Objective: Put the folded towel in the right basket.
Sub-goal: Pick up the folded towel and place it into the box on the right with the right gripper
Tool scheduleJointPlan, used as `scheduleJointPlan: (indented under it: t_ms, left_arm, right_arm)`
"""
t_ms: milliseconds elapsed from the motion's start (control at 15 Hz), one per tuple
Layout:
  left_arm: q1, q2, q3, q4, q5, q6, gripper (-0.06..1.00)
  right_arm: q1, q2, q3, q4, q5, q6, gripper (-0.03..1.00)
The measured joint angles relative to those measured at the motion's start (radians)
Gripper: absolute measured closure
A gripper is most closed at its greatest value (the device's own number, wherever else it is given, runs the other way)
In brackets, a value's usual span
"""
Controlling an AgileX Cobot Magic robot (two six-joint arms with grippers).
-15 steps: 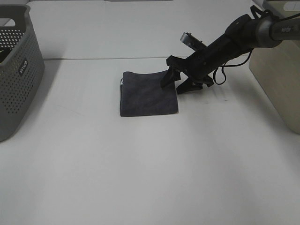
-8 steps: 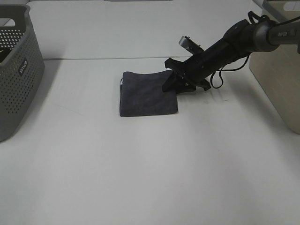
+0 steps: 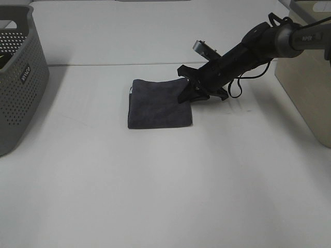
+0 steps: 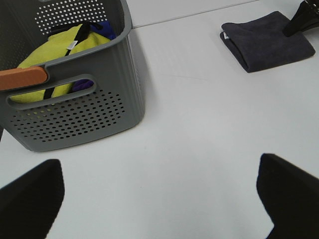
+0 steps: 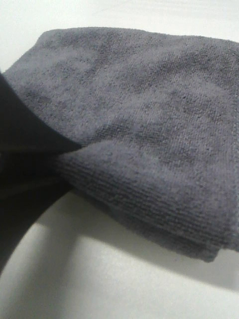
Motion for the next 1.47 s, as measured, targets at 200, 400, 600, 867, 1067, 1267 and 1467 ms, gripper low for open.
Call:
scheduleJointPlan:
  t_ms: [200,400,600,867,1067,1267,1467]
  left_arm:
    - [0.0,0.0,0.0,0.0,0.0,0.0,-0.04]
    - [0.0,0.0,0.0,0.0,0.0,0.0,-0.04]
    - [0.0,0.0,0.0,0.0,0.0,0.0,-0.04]
    - [0.0,0.0,0.0,0.0,0.0,0.0,-0.04]
    - [0.0,0.0,0.0,0.0,0.0,0.0,-0.04]
    - [0.0,0.0,0.0,0.0,0.0,0.0,-0.04]
    - [0.0,0.0,0.0,0.0,0.0,0.0,-0.04]
  right_arm:
    - [0.0,-0.008,-0.008,-0.002,0.046,0.003,0.93]
    - [0.0,-0.116,-0.01,-0.032,0.083,0.013,0.93]
    - [0.0,-0.269,-0.012,-0.109,0.092,0.029,0.93]
    - [0.0,-0.511,-0.012,-0.354,0.096,0.14,0.93]
    - [-0.011,-0.653,-0.012,-0.614,0.102,0.265,0.93]
    - [-0.079,-0.744,-0.012,-0.795,0.116,0.366,0.93]
    - [-0.256,-0.77,-0.012,-0.785,0.143,0.382,0.93]
